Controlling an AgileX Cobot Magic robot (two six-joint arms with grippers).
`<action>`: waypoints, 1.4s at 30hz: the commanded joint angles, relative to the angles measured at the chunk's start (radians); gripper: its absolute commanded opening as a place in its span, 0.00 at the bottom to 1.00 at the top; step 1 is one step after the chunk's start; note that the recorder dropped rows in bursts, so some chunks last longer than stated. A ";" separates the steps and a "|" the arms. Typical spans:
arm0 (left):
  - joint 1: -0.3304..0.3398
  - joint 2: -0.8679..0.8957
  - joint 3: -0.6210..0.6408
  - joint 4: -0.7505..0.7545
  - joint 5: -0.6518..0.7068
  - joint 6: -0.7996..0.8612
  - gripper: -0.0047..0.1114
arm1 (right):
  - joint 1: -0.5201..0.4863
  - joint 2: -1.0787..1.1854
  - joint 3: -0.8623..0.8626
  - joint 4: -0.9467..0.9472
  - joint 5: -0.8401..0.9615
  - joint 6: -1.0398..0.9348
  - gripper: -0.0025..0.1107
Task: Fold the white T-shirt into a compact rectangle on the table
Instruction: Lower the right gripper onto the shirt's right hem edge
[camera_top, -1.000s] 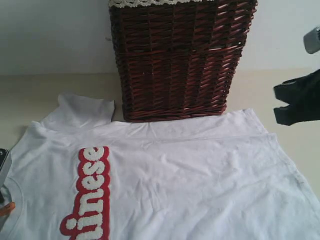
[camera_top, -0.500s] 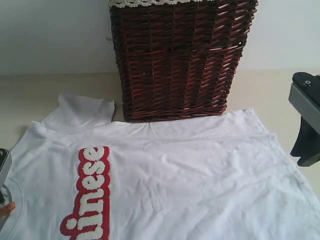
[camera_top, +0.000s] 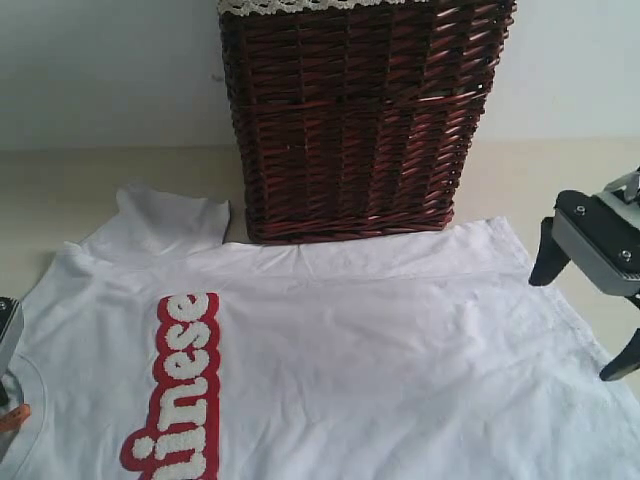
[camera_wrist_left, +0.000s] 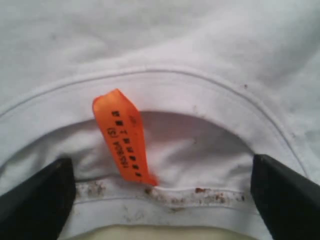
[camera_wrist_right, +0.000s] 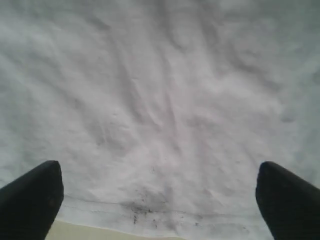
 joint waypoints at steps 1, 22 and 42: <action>-0.003 0.025 0.008 -0.001 -0.003 -0.005 0.83 | -0.006 0.067 0.001 -0.030 0.018 0.114 0.94; -0.003 0.025 0.008 -0.001 -0.005 -0.005 0.83 | -0.067 0.188 0.001 -0.108 -0.162 0.133 0.94; -0.003 0.025 0.008 -0.001 -0.005 -0.005 0.83 | -0.067 0.243 0.001 -0.260 -0.115 0.196 0.36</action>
